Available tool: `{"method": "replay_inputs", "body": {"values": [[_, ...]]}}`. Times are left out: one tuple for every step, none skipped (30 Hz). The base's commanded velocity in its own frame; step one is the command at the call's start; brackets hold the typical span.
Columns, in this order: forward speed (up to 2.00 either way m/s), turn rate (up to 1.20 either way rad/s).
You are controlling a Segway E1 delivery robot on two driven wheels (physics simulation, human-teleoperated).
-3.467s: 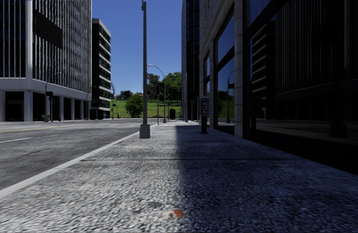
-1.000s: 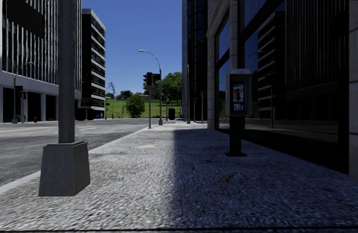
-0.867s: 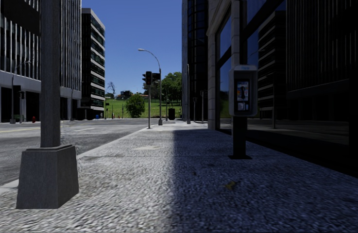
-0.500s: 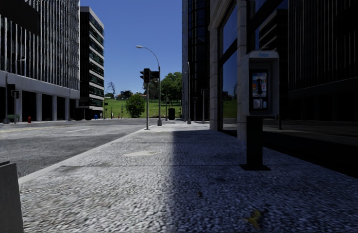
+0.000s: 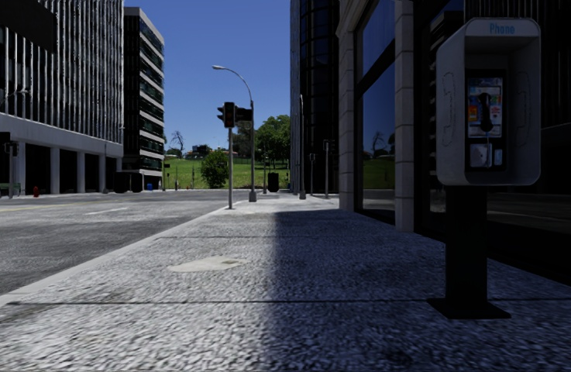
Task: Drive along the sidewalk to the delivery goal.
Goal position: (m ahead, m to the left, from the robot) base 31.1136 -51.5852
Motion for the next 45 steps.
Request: {"method": "replay_inputs", "body": {"values": [[1.90, 0.00], [1.90, 0.00], [1.90, 0.00], [1.90, 0.00], [1.90, 0.00], [1.90, 0.00], [1.90, 0.00], [1.90, 0.00], [1.90, 0.00], [1.90, 0.00], [1.90, 0.00], [1.90, 0.00], [1.90, 0.00], [1.90, 0.00], [1.90, 0.00], [1.90, 0.00], [1.90, 0.00], [1.90, 0.00], [1.90, 0.00], [1.90, 0.00], [1.90, 0.00], [1.90, 0.00], [1.90, 0.00], [1.90, 0.00], [1.90, 0.00], [1.90, 0.00], [1.90, 0.00], [1.90, 0.00], [1.90, 0.00], [1.90, 0.00], [1.90, 0.00], [1.90, 0.00], [1.90, 0.00], [1.90, 0.00], [1.90, 0.00], [1.90, 0.00], [1.90, 0.00], [1.90, 0.00], [1.90, 0.00], [1.90, 0.00], [1.90, 0.00], [1.90, 0.00], [1.90, 0.00], [1.90, 0.00], [1.90, 0.00]]}}
